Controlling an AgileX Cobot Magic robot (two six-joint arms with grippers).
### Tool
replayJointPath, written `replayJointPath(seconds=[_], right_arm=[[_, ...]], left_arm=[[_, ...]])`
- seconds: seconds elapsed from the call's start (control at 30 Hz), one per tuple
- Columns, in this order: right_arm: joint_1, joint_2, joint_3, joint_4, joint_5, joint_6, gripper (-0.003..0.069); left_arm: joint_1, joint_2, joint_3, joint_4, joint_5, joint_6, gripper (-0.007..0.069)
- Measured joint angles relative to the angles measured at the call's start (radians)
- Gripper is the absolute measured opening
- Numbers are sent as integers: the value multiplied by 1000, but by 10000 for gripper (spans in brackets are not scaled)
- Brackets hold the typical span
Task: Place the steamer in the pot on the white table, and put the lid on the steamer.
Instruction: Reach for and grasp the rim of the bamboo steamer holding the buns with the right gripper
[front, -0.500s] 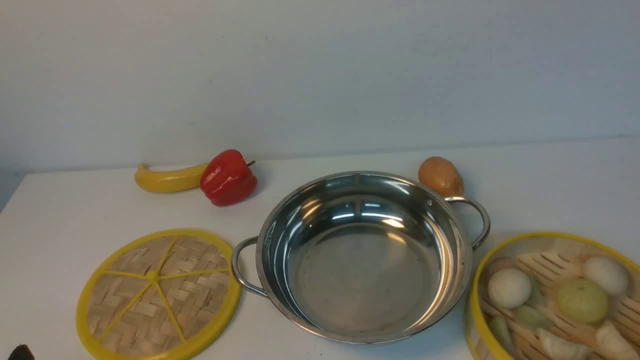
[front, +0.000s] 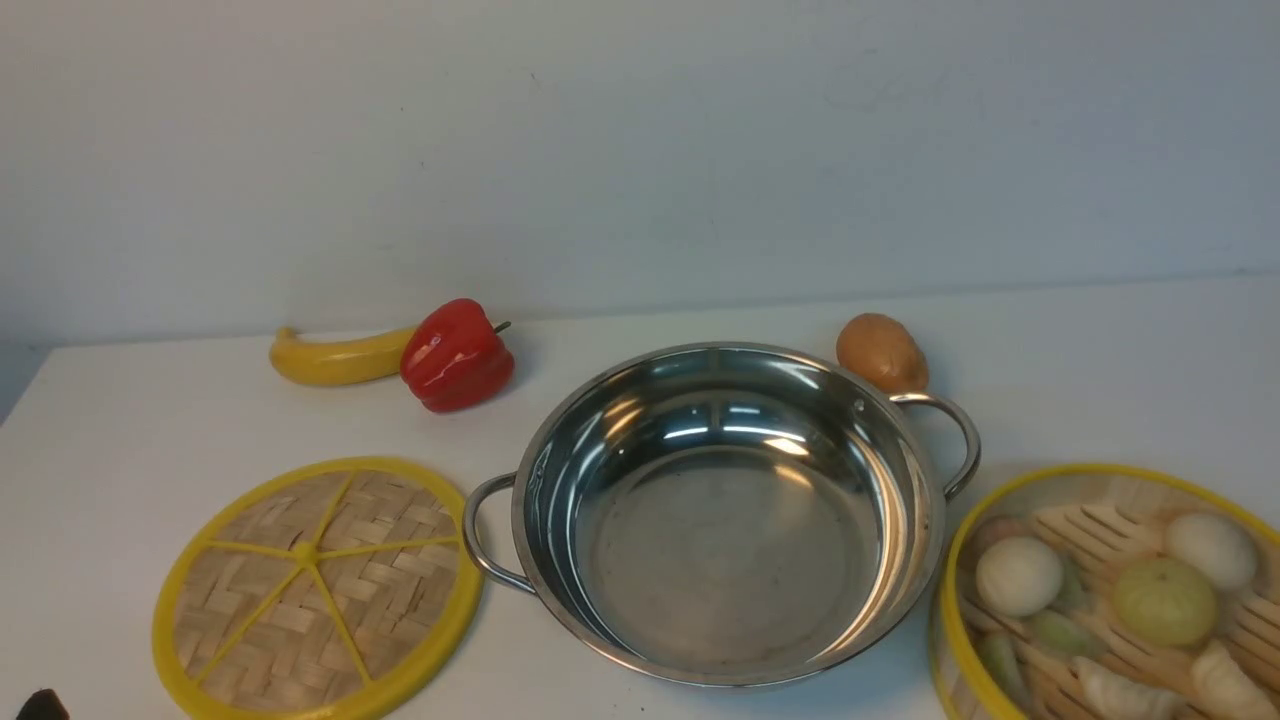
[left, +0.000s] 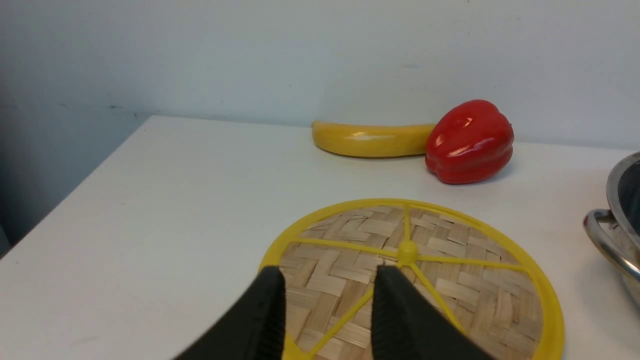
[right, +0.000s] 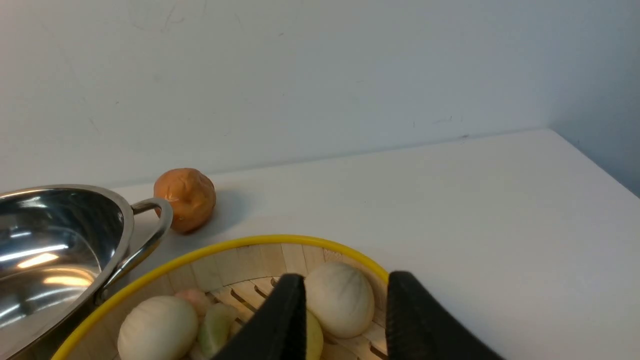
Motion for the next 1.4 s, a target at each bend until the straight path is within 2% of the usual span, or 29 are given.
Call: replayJointPath(seconds=[0.7,0.83,1.0,1.17,1.2,1.27,1.33,1.4], right_arm=[[0,0,0,0,0,0,243],[0,0,0,0,0,0,243],[0,0,0,13,-2,5,243],[0,0,0,195,-57,104,243],[0,0,0,308,-80,162,243],[0,0,0,392,-91,197,243],[0,-1,0,544,-106,266,243],[0,-1,0,617,-117,285,243]], left_arm=[[0,0,0,-2,0,-1,242],[0,0,0,-105,0,-101,242],[0,0,0,-315,0,-254,242],[0,0,0,-404,0,-289,242],[0,0,0,-414,0,-289,242],[0,0,0,-416,0,-288,242],[0,0,0,-418,-5,-278,242],[0,0,0,-419,-28,-278,242]])
